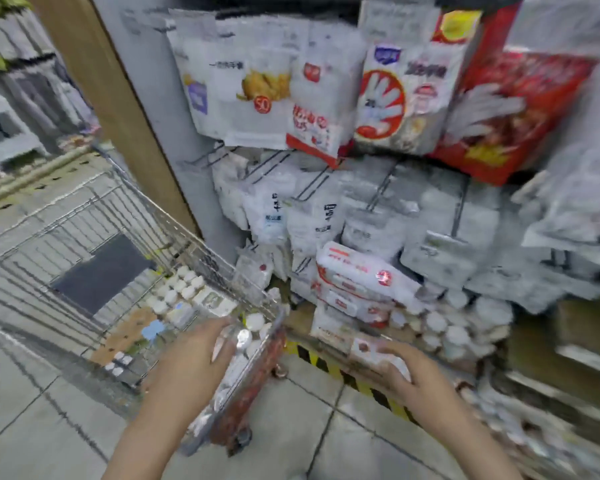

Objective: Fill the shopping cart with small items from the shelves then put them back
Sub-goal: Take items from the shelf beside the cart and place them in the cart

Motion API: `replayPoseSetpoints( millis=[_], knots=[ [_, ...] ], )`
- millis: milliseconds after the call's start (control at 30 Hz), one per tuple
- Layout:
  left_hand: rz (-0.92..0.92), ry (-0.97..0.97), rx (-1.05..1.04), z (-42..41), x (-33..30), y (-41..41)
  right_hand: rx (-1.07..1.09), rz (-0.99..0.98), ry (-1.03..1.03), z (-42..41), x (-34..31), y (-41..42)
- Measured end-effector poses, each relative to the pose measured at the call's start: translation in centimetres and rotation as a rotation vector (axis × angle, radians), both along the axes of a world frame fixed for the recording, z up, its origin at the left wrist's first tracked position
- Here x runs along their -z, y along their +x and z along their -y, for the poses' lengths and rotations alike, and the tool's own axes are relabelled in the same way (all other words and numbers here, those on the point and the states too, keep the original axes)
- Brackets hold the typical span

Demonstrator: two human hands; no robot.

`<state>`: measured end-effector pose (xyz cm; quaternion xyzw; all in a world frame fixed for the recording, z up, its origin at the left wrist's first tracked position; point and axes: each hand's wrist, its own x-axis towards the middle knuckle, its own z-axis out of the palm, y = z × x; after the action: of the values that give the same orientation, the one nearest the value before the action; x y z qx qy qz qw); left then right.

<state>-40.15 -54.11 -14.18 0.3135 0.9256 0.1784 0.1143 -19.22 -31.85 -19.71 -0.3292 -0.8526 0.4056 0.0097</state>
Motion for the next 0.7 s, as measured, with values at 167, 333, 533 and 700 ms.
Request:
replayPoseSetpoints(
  millis=[167, 333, 533, 700],
  knots=[
    [-0.033, 0.110, 0.331, -9.9, -2.8, 8.8, 0.236, -0.006, 0.052, -2.0, -2.2, 11.6],
    [0.063, 0.125, 0.691, -19.4, -3.2, 22.7, 0.498, -0.009, 0.103, -4.5, -4.0, 28.1],
    [0.170, 0.084, 0.957, -27.5, -3.1, 40.8, 0.849, -0.013, 0.066, -5.5, -5.7, 47.1],
    [0.259, 0.109, 1.152, -31.5, -3.7, 50.9, 1.032, -0.015, 0.070, -5.7, -6.6, 57.0]
  ],
)
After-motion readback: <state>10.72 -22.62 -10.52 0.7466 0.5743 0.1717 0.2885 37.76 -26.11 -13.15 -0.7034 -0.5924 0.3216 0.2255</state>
